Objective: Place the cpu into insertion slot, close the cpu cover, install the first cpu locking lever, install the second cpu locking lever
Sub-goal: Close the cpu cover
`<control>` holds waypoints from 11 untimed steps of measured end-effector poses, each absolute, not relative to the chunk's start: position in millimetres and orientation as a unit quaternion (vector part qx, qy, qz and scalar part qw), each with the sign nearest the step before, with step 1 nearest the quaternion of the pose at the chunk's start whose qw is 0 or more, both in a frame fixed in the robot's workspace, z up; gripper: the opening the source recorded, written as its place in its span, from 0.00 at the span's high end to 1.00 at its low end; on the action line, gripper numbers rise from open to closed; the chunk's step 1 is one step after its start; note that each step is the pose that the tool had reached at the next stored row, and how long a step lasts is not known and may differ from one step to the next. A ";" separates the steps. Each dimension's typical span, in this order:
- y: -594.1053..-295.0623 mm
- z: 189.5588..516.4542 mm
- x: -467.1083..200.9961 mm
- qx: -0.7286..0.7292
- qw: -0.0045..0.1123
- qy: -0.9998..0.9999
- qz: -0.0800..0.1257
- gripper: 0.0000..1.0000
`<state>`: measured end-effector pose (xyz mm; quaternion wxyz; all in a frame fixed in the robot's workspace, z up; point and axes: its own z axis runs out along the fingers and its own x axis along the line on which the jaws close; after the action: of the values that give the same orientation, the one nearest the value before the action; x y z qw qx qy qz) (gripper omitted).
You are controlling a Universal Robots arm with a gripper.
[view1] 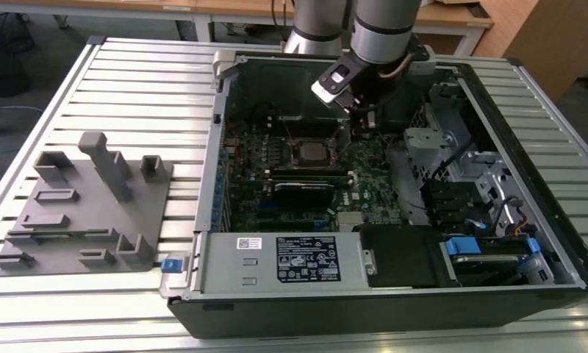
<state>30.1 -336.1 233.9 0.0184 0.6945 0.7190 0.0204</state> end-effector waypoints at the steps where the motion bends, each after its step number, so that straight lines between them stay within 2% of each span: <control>1: -336.1 233.4 28.2 0.694 0.018 0.719 0.020 0.89; 11: -335.7 227.9 8.6 0.694 0.018 0.719 0.020 0.89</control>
<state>8.6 -335.7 227.9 0.0184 0.6945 0.7190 0.0204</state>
